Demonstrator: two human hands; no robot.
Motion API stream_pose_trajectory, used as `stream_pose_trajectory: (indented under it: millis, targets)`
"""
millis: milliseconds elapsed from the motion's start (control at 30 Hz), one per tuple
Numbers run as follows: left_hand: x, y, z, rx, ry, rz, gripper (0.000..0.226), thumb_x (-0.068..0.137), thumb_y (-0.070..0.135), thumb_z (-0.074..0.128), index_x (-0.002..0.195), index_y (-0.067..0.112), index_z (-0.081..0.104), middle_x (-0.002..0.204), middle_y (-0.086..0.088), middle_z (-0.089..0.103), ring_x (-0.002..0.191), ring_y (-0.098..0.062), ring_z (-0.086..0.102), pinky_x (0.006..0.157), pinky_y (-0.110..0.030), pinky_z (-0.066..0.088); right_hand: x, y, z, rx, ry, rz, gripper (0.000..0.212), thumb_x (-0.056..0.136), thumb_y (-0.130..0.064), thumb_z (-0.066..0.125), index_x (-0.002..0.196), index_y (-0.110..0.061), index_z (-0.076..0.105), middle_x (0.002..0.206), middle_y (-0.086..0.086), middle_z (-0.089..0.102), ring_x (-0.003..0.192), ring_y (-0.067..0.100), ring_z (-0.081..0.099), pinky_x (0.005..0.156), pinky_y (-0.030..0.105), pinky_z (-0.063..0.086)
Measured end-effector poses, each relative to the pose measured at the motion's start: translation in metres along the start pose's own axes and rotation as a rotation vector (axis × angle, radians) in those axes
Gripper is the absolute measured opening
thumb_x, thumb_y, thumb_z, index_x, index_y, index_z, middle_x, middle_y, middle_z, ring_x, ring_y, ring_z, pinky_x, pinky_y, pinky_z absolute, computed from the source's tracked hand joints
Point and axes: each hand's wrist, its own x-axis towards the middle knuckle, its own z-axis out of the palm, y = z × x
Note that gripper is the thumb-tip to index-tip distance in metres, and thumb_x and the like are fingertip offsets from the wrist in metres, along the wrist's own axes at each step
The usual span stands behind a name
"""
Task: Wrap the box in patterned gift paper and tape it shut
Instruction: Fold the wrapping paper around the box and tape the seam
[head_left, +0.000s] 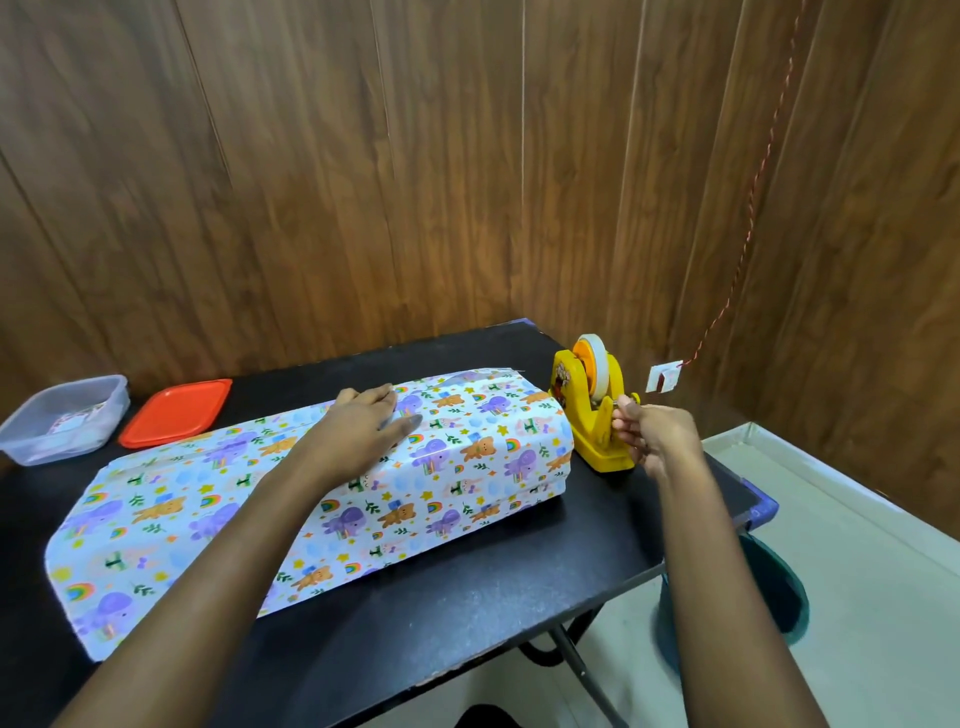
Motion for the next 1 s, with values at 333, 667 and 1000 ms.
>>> stream_pose_trajectory:
  millis: [333, 667, 1000]
  targets:
    - [-0.001, 0.001, 0.001, 0.012, 0.003, -0.008, 0.061, 0.098, 0.046, 0.031, 0.148, 0.012, 0.022, 0.157, 0.008, 0.014, 0.138, -0.014, 0.017, 0.109, -0.033, 0.025, -0.009, 0.021, 0.015, 0.38, 0.045, -0.041, 0.024, 0.091, -0.025, 0.06, 0.072, -0.011, 0.059, 0.07, 0.004, 0.06, 0.061, 0.012, 0.057, 0.054, 0.023, 0.048]
    - [0.001, 0.001, 0.001, 0.01, 0.004, -0.017, 0.061, 0.098, 0.046, 0.031, 0.148, 0.012, 0.023, 0.157, 0.008, 0.014, 0.137, -0.014, 0.017, 0.11, -0.034, 0.025, -0.016, 0.022, 0.031, 0.59, 0.177, -0.044, 0.023, 0.094, -0.017, 0.055, 0.074, -0.007, 0.058, 0.069, 0.004, 0.055, 0.059, 0.012, 0.053, 0.053, 0.021, 0.051]
    - [0.001, 0.002, 0.0, 0.018, -0.002, -0.016, 0.061, 0.098, 0.046, 0.031, 0.148, 0.012, 0.023, 0.157, 0.008, 0.015, 0.137, -0.014, 0.018, 0.109, -0.033, 0.026, -0.02, 0.018, 0.041, 0.668, 0.241, -0.031, 0.023, 0.096, -0.014, 0.052, 0.078, -0.002, 0.058, 0.066, 0.005, 0.051, 0.057, 0.011, 0.052, 0.061, 0.026, 0.057]
